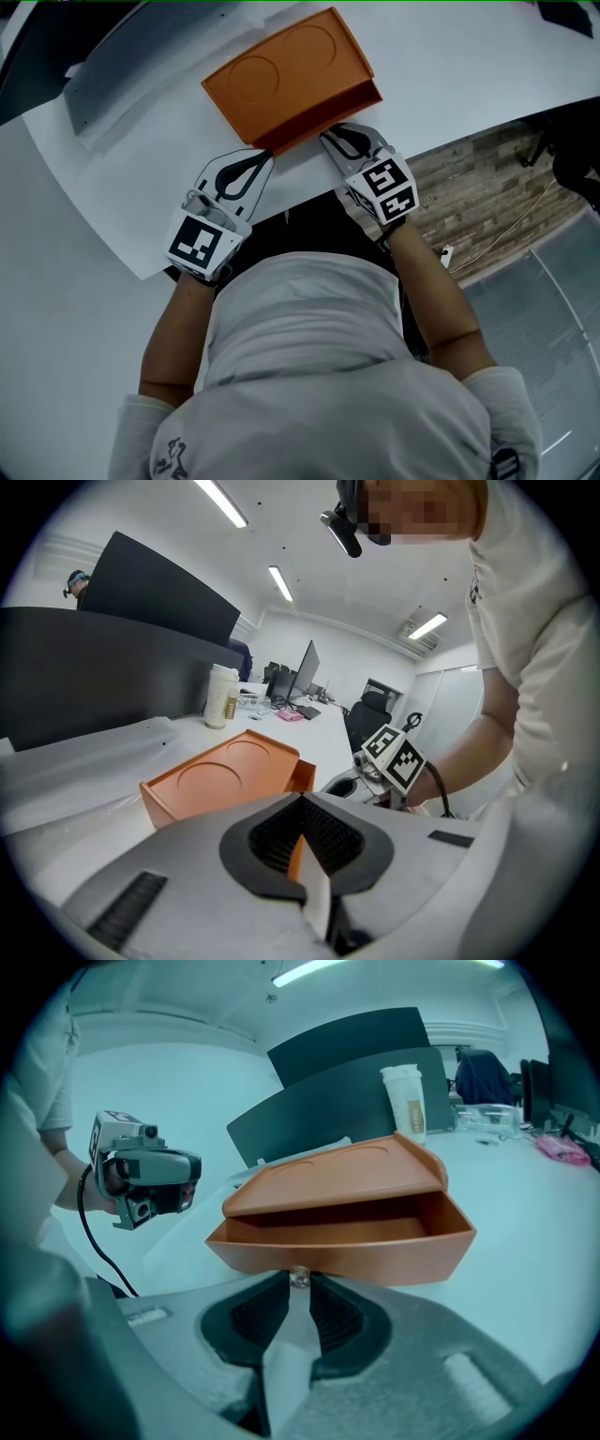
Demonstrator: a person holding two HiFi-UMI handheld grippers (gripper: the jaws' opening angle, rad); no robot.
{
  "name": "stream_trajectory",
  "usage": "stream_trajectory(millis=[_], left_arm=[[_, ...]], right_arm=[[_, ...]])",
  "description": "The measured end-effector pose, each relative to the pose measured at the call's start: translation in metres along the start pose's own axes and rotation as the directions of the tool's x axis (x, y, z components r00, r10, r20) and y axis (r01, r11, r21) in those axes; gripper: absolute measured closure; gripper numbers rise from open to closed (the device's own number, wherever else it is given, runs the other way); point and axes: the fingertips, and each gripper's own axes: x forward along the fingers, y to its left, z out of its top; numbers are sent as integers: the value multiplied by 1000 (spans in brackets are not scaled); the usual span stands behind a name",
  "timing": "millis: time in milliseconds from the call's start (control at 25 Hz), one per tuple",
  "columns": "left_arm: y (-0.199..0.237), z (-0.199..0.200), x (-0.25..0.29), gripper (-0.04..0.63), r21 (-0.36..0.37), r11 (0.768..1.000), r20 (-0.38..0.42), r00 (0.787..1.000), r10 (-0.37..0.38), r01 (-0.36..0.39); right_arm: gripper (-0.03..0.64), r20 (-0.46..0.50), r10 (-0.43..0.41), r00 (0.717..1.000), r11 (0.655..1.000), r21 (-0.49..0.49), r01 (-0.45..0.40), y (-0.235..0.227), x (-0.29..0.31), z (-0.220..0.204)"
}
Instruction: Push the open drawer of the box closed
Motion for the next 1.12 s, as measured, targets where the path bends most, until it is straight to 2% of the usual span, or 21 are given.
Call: stream_trajectory(millis=[640, 1120], left_arm=[[24, 6, -10, 597, -48, 995, 13, 996, 83, -82], [28, 5, -11, 597, -70, 991, 20, 994, 112, -110]], right_arm=[[548, -17, 63, 998, 996, -60, -64, -8, 25, 33], [548, -17, 94, 995, 993, -73, -95, -8, 30, 39]])
